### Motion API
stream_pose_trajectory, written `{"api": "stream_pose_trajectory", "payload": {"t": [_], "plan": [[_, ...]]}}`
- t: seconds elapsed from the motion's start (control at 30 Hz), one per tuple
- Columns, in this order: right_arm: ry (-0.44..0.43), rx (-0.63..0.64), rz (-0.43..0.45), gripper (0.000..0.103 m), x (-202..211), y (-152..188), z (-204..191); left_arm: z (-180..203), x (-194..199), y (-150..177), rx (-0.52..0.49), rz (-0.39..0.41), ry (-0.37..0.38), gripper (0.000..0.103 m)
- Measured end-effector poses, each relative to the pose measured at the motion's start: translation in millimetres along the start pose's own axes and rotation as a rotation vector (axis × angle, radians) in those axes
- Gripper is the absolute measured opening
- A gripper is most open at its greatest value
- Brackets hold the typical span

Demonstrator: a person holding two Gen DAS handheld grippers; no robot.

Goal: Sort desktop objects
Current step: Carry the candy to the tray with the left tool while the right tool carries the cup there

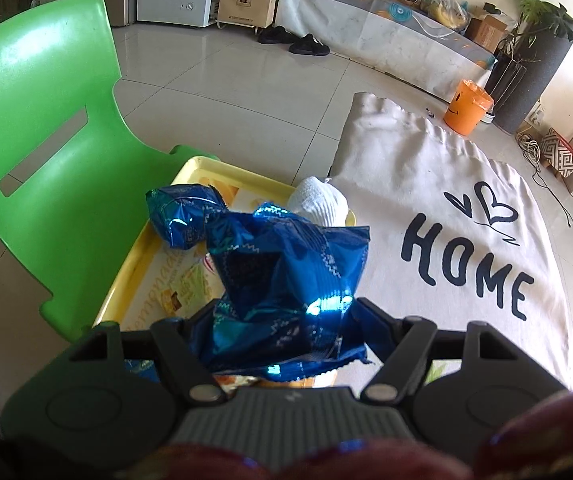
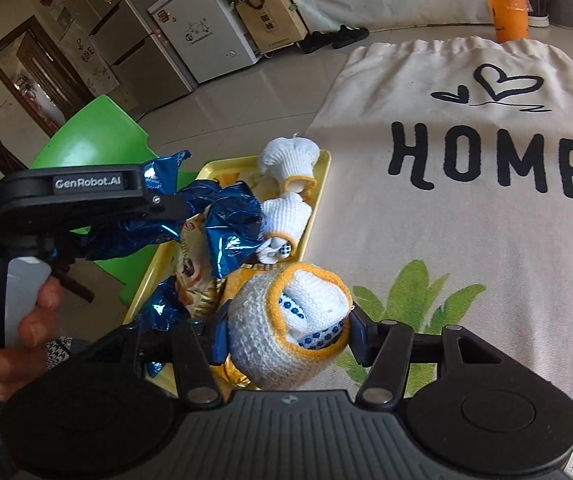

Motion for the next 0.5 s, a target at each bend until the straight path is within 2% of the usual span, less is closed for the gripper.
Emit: {"api": "stream_pose_trajectory", "payload": {"t": [0.27, 0.5], "plan": [[-0.174, 0.084, -0.019, 0.056, -20, 14, -53, -20, -15, -22, 0.033, -0.014, 0.018, 0.072], [-0.225, 0.181, -0.051, 0.056, -42, 33, -82, -34, -41, -37, 0.075, -0.036, 0.039, 0.072]]}}
Point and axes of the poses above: each gripper's, at about its wrist camera, not at the fingertips, and x roughly against the way its jaws point, z to its right, y to its underside, the point moved 10 cm from there along -x, roughly the way its jaws point, and after that the axes turned 12 degrees about z, right-handed, at the moved point
